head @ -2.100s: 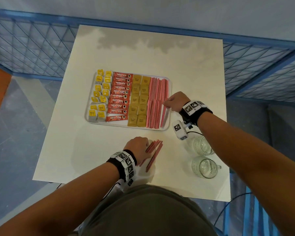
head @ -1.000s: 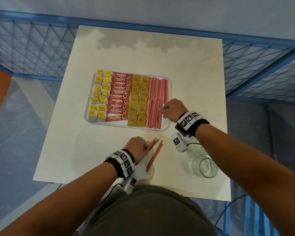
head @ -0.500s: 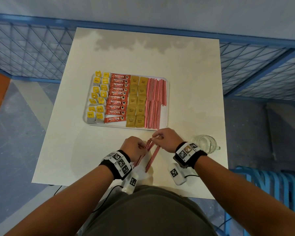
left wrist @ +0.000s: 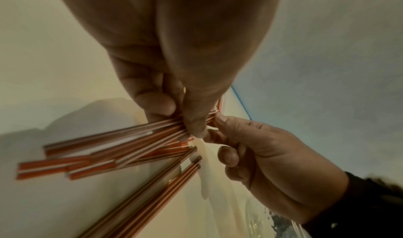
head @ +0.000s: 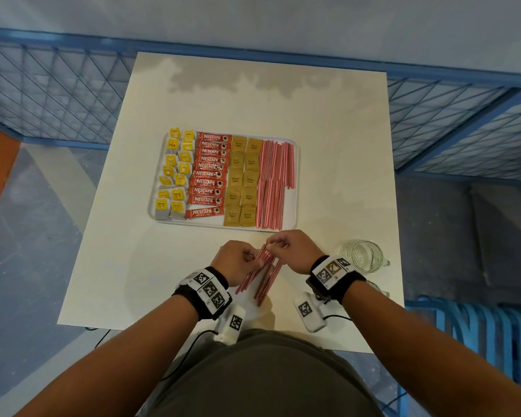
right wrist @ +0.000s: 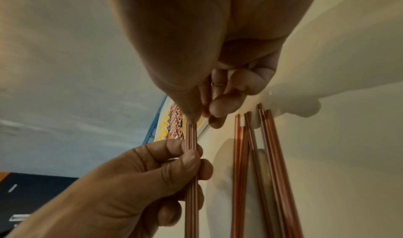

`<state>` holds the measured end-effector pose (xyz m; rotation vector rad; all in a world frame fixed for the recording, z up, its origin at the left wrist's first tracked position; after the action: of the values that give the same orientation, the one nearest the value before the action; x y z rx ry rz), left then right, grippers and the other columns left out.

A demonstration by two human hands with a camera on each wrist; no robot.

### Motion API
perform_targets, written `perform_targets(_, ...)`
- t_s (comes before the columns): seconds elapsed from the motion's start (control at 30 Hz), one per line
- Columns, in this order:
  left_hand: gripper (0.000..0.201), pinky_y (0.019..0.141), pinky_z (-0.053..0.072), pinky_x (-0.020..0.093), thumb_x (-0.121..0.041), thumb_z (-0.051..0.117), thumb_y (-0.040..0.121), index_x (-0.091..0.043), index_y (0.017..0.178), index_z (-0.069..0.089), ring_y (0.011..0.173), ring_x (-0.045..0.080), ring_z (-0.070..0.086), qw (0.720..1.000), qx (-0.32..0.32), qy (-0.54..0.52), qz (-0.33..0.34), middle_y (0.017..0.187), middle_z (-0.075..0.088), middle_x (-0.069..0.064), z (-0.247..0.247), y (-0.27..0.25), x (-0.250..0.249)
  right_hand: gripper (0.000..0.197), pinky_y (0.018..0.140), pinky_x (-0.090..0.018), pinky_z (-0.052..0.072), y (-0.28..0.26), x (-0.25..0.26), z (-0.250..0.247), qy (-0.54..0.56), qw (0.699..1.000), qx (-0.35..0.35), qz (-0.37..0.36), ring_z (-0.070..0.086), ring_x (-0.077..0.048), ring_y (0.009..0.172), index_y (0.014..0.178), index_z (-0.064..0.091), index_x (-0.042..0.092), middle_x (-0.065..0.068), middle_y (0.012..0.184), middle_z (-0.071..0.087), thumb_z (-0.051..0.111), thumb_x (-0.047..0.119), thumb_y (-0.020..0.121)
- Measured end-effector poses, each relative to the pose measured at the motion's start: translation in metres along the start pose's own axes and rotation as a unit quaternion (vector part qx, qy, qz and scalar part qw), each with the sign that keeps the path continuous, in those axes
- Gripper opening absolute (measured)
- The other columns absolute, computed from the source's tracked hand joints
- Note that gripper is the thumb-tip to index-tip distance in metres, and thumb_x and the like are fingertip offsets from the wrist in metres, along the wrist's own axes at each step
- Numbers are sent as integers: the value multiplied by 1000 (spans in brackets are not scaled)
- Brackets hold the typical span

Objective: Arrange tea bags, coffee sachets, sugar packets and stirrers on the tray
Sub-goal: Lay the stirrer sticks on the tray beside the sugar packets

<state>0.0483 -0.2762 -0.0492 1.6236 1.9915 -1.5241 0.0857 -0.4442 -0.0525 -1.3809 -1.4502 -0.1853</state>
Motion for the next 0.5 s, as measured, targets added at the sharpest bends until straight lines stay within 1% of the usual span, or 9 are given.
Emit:
perform_targets(0.07,11,60,44,17,-24,80,83,-25,73,76,58,5,61,1000,9,-13,13,67,73,-5,0,0,-2,15,74,-37,57,-1,6,-1,24,1000,12,-9,65,-9,68,92,79,18,0,78,73,69,28,95)
perform_targets(0.13,16,54,39,13,-23,78,86,-18,70,76,52,6,51,999,18,-23,30,59,67,-2,0,-1,-6,17,71,-37,57,-3,10,-4,51,999,11,-9,63,-10,65,90,79,16,-6,81,75,70,29,95)
perform_targets(0.17,22,52,36,13,-23,77,87,-17,66,74,48,5,46,999,18,-28,38,54,61,-4,-1,-3,-8,17,71,-35,57,-3,12,-5,59,998,6,-10,63,-9,65,89,79,17,-5,83,75,71,31,94)
perform_targets(0.23,26,51,38,13,-23,77,88,-24,62,72,46,4,46,998,17,-43,44,50,58,-10,-3,-4,-10,18,71,-33,56,-3,14,-6,67,998,1,-11,63,-6,67,89,79,19,-2,84,75,72,35,93)
perform_targets(0.27,25,52,41,15,-23,77,88,-27,63,72,47,4,48,998,19,-51,44,51,61,-9,-3,-5,-10,18,72,-34,57,-3,15,-7,68,998,1,-11,63,-7,67,88,79,19,-3,84,75,72,35,93)
perform_targets(0.33,20,58,49,26,-25,76,89,-20,69,75,52,8,51,997,26,-57,47,58,65,1,-2,-5,-11,20,71,-36,56,-2,17,-8,67,998,1,-13,61,-7,65,88,78,17,-3,80,74,71,35,94)
perform_targets(0.4,21,64,55,37,-27,72,91,-15,75,77,56,12,54,997,34,-57,50,66,68,9,-1,-5,-10,22,71,-34,55,-2,21,-12,73,997,-1,-19,61,-5,63,87,77,15,1,77,73,70,34,95)
perform_targets(0.43,22,66,56,39,-27,70,93,-14,77,77,58,14,57,996,38,-58,51,69,70,9,0,-5,-9,22,71,-35,56,-1,22,-14,77,997,-5,-21,61,-6,63,87,77,14,0,78,74,69,34,96)
perform_targets(0.5,23,66,58,36,-28,66,96,-15,80,78,63,17,66,995,50,-66,55,72,74,4,0,-8,-10,25,68,-39,56,1,22,-19,84,996,-21,-26,60,-10,60,85,75,13,-5,78,73,69,34,96)
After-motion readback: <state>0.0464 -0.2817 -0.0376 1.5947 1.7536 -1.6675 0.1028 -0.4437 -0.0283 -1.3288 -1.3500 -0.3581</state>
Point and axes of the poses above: each hand's wrist, its own y-axis towards the middle knuckle, its own z-axis out of the palm, x = y × z, the point moved 6 cm from there along y, towards the middle knuckle
